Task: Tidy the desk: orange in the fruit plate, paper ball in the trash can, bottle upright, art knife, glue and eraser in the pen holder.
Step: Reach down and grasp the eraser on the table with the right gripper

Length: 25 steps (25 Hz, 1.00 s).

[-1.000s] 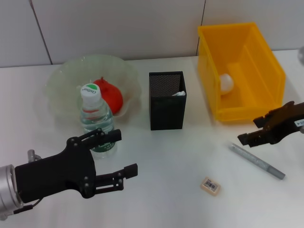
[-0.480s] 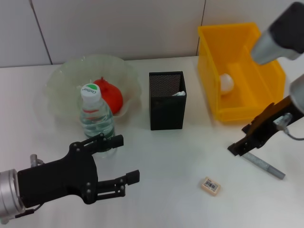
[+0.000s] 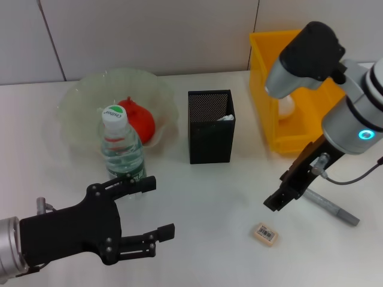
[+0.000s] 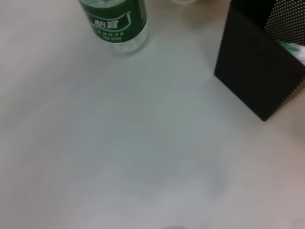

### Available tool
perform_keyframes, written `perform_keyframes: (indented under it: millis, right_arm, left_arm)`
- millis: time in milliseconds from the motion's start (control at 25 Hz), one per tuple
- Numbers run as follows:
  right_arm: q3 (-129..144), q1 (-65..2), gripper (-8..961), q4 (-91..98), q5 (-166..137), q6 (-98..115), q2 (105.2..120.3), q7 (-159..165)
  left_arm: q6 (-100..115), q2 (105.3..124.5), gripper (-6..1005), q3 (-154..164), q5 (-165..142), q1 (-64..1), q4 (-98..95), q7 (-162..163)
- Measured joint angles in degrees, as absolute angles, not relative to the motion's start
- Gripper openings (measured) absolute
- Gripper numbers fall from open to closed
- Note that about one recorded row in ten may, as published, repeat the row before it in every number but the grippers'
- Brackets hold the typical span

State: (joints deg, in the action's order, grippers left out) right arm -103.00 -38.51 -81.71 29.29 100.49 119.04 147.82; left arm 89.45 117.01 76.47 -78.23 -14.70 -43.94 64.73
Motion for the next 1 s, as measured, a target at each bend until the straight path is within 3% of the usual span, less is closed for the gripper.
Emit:
perform_keyframes:
  millis: [1000]
  right_arm:
    - [-92.13, -44.13, 660, -67.59, 31.0, 95.33, 119.1, 152.08]
  left_arm:
    - [90.77, 117.47, 869, 76.02, -78.68, -15.09, -43.95, 63.89]
